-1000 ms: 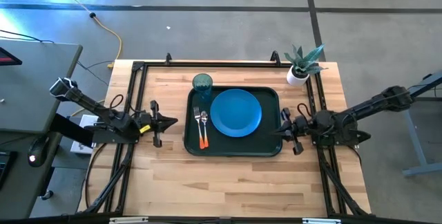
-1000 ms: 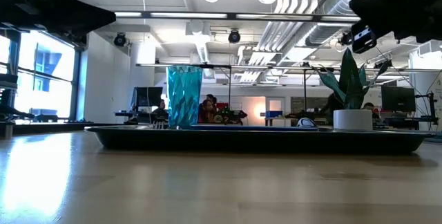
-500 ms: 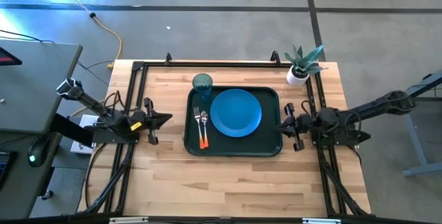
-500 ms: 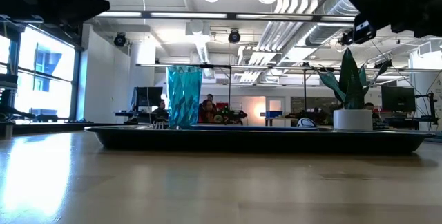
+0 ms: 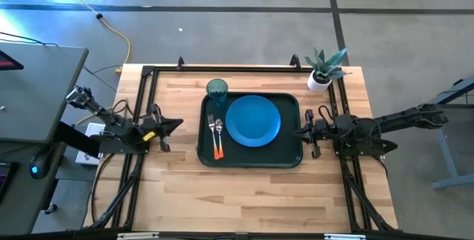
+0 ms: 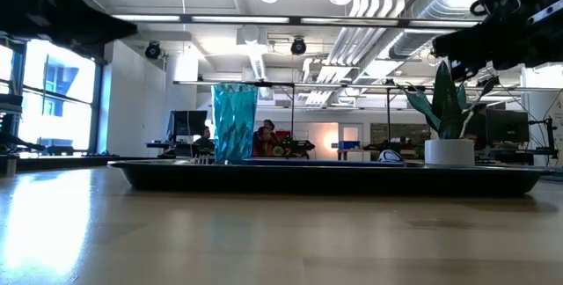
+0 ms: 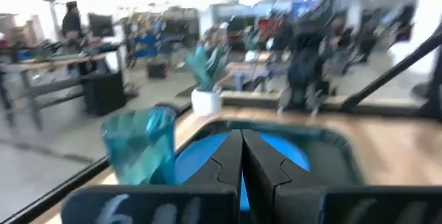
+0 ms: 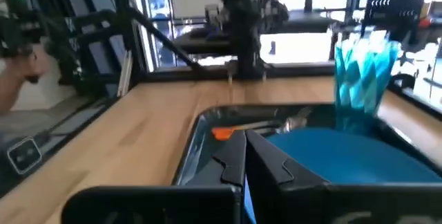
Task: Pick and place plate/cup/fork/spoon on tray
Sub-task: Return to Home Position
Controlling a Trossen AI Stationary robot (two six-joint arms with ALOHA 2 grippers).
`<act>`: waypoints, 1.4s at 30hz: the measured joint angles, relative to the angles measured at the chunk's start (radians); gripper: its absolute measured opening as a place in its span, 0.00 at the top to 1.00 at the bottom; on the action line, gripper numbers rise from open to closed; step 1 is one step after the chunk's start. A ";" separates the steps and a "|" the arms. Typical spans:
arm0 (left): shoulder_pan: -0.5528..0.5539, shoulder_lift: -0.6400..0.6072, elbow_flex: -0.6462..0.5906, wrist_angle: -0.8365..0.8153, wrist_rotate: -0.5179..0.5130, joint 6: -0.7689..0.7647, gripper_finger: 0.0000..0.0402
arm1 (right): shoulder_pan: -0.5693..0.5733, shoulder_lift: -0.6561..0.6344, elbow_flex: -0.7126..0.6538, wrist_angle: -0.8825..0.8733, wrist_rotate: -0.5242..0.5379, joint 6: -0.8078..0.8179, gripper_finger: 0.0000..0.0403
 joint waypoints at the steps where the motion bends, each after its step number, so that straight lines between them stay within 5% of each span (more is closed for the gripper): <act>1: -0.010 -0.023 0.000 0.007 0.009 0.013 1.00 | -0.012 0.000 0.000 -0.015 -0.020 0.005 1.00; 6: -0.113 -0.163 0.002 0.009 -0.022 0.145 1.00 | -0.067 -0.025 0.000 -0.029 -0.159 0.049 1.00; 10: -0.198 -0.161 0.006 0.018 -0.129 0.213 1.00 | -0.081 -0.063 0.000 -0.042 -0.203 0.061 1.00; 16: -0.271 -0.161 0.005 0.078 -0.093 0.281 1.00 | -0.082 -0.121 0.000 -0.064 -0.219 0.044 1.00; 31: -0.182 -0.161 0.000 0.005 -0.005 0.253 1.00 | -0.148 -0.248 -0.001 -0.156 -0.239 -0.019 1.00; 35: -0.199 -0.161 0.000 0.009 -0.110 0.271 1.00 | -0.181 -0.276 -0.001 -0.169 -0.375 -0.005 1.00; 42: -0.270 -0.161 0.000 0.027 -0.211 0.236 1.00 | -0.268 -0.444 -0.001 -0.325 -0.385 -0.005 1.00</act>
